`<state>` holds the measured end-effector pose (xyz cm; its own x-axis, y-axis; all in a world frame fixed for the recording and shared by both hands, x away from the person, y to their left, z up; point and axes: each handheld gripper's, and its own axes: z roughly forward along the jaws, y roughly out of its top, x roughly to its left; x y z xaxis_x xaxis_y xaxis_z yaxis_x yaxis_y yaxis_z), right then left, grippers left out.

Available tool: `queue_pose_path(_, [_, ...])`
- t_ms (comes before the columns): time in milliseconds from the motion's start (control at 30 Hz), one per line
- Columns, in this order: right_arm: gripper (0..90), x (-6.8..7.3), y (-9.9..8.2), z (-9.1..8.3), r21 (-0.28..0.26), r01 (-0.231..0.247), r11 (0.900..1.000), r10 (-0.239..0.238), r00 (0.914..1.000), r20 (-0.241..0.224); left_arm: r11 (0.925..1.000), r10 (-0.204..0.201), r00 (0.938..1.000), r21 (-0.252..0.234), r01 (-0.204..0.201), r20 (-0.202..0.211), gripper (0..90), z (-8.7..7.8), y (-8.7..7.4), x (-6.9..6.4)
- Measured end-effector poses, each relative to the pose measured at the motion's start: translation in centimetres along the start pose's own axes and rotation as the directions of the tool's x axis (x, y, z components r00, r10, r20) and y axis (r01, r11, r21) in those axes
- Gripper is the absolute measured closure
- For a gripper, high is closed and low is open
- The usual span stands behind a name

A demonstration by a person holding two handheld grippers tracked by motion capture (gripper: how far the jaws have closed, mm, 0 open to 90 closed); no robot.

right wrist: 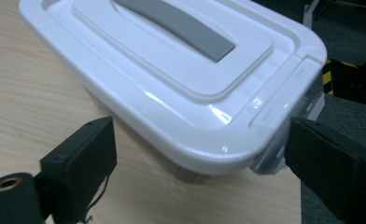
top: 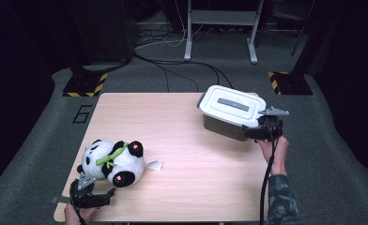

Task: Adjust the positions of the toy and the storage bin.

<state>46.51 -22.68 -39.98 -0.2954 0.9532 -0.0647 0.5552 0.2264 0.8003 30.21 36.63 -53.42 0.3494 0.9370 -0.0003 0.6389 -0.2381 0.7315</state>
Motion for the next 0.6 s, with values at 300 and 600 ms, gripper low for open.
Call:
queue_pose_path(300, [22.9, -0.4, 2.1, 2.1, 0.009, -0.022, 0.9997, 0.022, 0.9998, -0.001, 1.0, 0.004, 1.0, 0.003, -0.004, 0.003, 0.0, 0.0, 0.0, 0.0])
queue_pose_path(600, [36.2, -0.6, 2.6, 3.1, 0.034, -0.042, 0.9985, 0.042, 0.9991, 0.005, 1.0, 0.004, 1.0, -0.001, -0.004, 0.0, 0.0, 0.0, 0.0, 0.0])
